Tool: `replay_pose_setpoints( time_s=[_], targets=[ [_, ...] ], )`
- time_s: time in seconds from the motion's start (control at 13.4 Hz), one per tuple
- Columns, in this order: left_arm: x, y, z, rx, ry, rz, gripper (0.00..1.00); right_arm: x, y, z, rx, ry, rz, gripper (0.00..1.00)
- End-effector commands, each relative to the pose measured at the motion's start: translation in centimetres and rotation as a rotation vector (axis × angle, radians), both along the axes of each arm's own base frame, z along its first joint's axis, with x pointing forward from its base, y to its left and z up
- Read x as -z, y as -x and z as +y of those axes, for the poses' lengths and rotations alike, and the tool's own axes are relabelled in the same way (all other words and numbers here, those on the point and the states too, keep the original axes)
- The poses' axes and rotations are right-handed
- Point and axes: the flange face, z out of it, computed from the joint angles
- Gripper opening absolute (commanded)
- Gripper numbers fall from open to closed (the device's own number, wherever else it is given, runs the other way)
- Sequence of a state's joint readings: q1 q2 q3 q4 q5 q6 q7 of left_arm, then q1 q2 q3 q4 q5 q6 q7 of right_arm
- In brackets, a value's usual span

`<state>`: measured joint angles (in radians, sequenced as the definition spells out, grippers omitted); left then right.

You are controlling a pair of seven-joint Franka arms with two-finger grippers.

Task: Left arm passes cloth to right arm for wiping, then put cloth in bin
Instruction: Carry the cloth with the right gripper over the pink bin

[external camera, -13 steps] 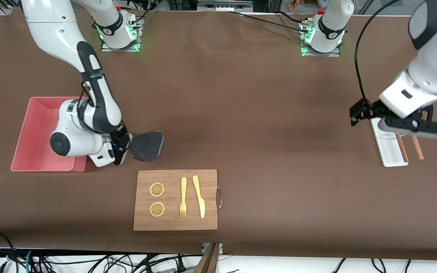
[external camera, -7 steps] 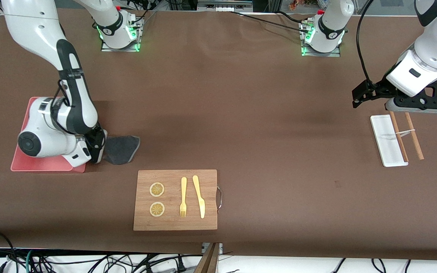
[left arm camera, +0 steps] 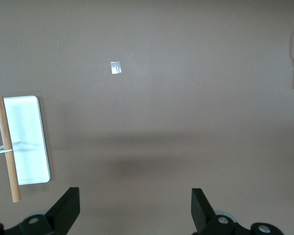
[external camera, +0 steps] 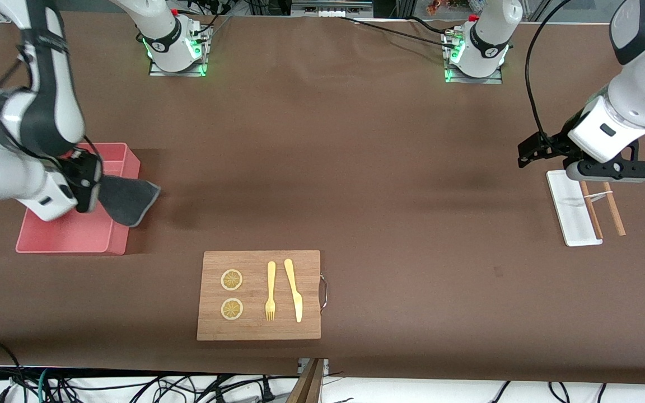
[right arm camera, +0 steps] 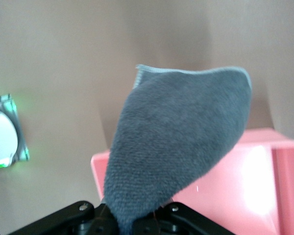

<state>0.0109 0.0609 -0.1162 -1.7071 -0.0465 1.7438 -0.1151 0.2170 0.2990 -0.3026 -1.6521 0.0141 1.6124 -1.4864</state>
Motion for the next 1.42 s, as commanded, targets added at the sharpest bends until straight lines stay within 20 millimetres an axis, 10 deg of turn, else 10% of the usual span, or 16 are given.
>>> replay_pose_setpoints(
  time_s=[0.0,0.37,1.35],
  targets=[
    [0.2,-0.1,-0.1,-0.003,0.018,0.01,1.0,-1.9,1.3,-3.2,-0.045,0.016,0.002,0.0],
    [-0.1,0.1,-0.4,0.004,0.018,0.005,1.0,-0.5,2.0,-8.2,0.084,0.095,-0.009,0.0],
    [-0.1,0.1,-0.5,0.004,0.019,0.011,1.0,6.9,3.1,-7.6,0.889,0.339,-0.121,0.0]
  ],
)
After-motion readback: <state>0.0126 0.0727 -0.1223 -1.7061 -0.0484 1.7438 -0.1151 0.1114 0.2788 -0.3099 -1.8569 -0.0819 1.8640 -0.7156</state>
